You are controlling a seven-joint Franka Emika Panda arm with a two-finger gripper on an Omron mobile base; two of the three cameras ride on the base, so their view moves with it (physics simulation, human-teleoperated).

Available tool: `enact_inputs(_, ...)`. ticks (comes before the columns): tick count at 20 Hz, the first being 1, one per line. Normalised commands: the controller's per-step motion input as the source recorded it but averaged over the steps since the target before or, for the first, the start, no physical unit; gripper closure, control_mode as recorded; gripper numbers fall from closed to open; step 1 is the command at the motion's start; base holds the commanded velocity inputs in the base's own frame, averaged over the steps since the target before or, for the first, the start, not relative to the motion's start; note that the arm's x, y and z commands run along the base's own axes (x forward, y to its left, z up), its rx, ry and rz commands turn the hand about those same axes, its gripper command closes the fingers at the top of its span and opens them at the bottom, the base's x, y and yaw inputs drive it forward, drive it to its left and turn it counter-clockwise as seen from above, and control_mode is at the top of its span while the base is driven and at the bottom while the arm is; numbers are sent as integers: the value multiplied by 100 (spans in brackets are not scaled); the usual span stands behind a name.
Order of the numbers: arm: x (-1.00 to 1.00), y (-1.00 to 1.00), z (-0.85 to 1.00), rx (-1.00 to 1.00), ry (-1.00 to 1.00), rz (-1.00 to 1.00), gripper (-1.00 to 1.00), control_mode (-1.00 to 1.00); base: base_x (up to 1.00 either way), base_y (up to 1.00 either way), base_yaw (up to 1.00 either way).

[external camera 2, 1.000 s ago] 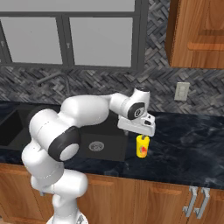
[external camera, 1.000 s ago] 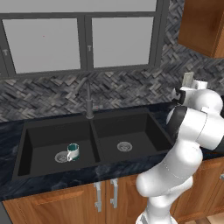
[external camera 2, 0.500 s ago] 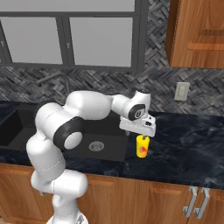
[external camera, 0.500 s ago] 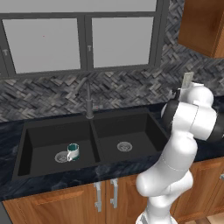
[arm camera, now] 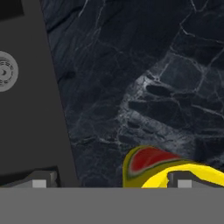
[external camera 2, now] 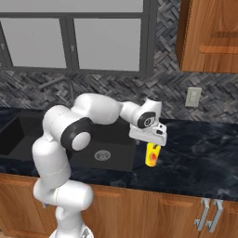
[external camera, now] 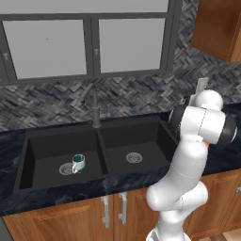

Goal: Place the mug in the left basin and the cup in the right basin of the sink.

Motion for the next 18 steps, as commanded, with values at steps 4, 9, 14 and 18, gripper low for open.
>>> enact_inputs(4,7,-3,-16,0,0,0,-100,-100,0,0,0)
enact_inputs(9,-11,0,-23,0,0,0,-100,-100,0,0,0)
enact_inputs(14,-18,0,-17,0,-2,0,100,-100,0,0,0)
enact_inputs(18,-20,19,-2,0,-11,0,100,-100,0,0,0)
